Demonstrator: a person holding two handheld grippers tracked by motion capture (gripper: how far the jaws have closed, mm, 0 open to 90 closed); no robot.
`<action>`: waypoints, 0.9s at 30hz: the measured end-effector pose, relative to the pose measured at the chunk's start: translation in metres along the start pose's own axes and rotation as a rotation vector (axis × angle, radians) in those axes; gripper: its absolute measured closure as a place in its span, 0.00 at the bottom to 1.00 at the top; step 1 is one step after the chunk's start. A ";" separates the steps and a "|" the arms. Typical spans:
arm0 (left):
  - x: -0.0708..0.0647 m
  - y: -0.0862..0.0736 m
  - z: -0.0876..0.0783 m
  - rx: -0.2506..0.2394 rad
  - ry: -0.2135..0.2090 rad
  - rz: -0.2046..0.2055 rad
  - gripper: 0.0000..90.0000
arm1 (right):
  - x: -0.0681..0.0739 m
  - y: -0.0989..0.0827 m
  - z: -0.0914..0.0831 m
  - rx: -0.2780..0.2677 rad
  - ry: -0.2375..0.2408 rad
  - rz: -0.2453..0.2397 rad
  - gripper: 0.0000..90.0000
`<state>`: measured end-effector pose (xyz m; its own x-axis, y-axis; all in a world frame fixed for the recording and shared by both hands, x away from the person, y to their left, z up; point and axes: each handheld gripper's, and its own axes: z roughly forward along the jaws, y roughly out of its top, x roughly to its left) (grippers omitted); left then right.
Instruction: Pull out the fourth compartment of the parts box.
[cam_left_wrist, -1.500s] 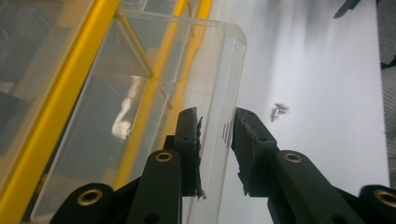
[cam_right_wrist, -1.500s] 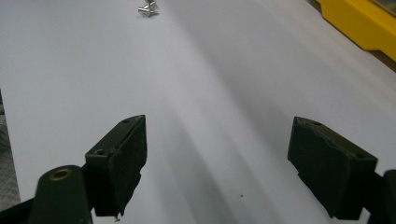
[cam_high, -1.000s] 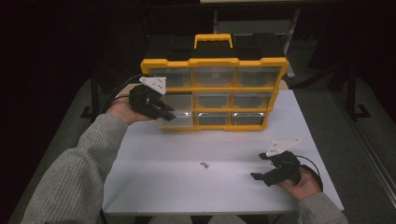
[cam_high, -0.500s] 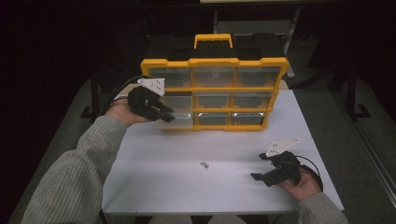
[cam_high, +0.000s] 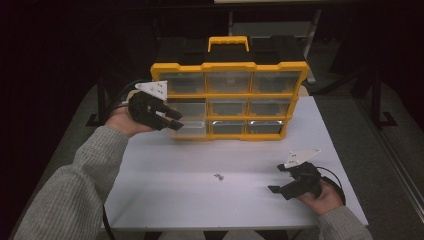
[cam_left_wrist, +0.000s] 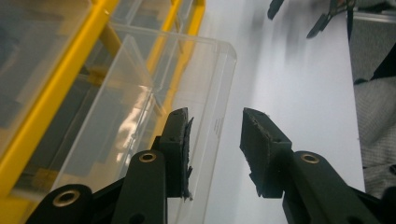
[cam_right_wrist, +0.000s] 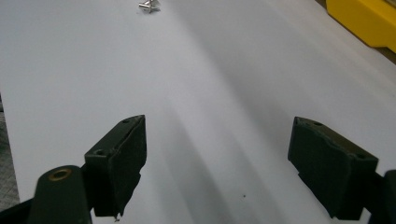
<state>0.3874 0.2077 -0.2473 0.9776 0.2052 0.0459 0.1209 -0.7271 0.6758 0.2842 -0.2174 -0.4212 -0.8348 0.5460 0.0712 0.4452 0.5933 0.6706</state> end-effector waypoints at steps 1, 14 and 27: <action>-0.001 -0.002 -0.006 -0.020 0.010 -0.009 0.69 | 0.000 0.000 0.000 0.001 0.000 -0.001 0.21; -0.020 -0.022 -0.033 -0.057 0.056 -0.052 0.65 | -0.001 0.000 0.001 0.000 -0.007 -0.002 0.20; -0.043 -0.060 -0.031 -0.084 0.091 -0.136 0.60 | -0.002 0.000 -0.001 -0.008 -0.024 0.013 0.21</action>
<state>0.3332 0.2628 -0.2669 0.9332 0.3592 0.0140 0.2322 -0.6320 0.7394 0.2853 -0.2190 -0.4205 -0.8209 0.5677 0.0620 0.4531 0.5815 0.6756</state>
